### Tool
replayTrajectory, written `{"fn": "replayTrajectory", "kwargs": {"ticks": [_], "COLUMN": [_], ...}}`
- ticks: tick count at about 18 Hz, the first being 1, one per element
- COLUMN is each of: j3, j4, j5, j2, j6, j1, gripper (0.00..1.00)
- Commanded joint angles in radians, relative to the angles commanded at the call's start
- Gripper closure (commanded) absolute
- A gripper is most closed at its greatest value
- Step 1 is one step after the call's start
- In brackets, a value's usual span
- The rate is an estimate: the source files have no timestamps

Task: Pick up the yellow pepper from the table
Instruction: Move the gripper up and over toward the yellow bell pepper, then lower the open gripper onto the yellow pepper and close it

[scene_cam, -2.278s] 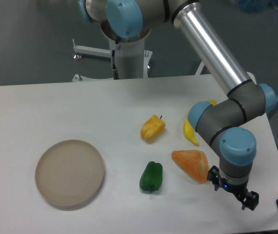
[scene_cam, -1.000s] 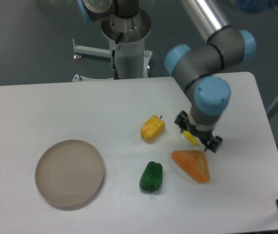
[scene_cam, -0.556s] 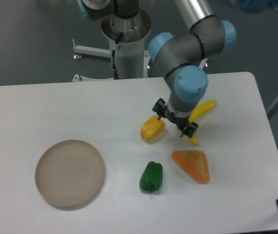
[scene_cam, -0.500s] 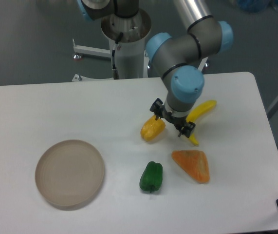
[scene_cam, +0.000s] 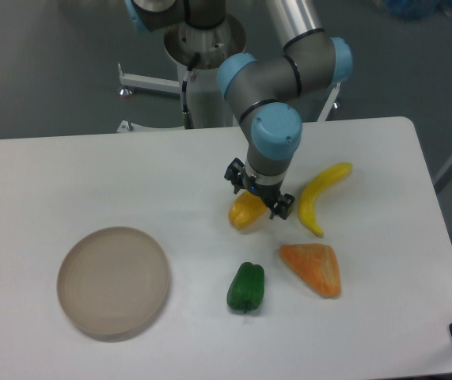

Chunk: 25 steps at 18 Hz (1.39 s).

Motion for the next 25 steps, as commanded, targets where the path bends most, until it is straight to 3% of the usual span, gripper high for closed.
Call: {"fn": "replayTrajectory", "kwargs": {"ticks": [11,12,14,18,20,25], "j3": [-0.055,-0.054,-0.049,-0.037,-0.032,0.030], "j4": [0.060,0.058,0.058,0.055,0.054,0.045], "j5": [0.006,0.006,0.008,0.008,0.008,0.006], "j2": [0.002,0.002,0.002,0.003,0.003,0.003], "j6": [0.020,0.026,0.032,0.048,0.048,0.048], "j1": [0.000,0.000,0.002,0.009,0.011,0.011], "gripper": [0.00,0.06,0.30,0.65,0.72,0.72]}}
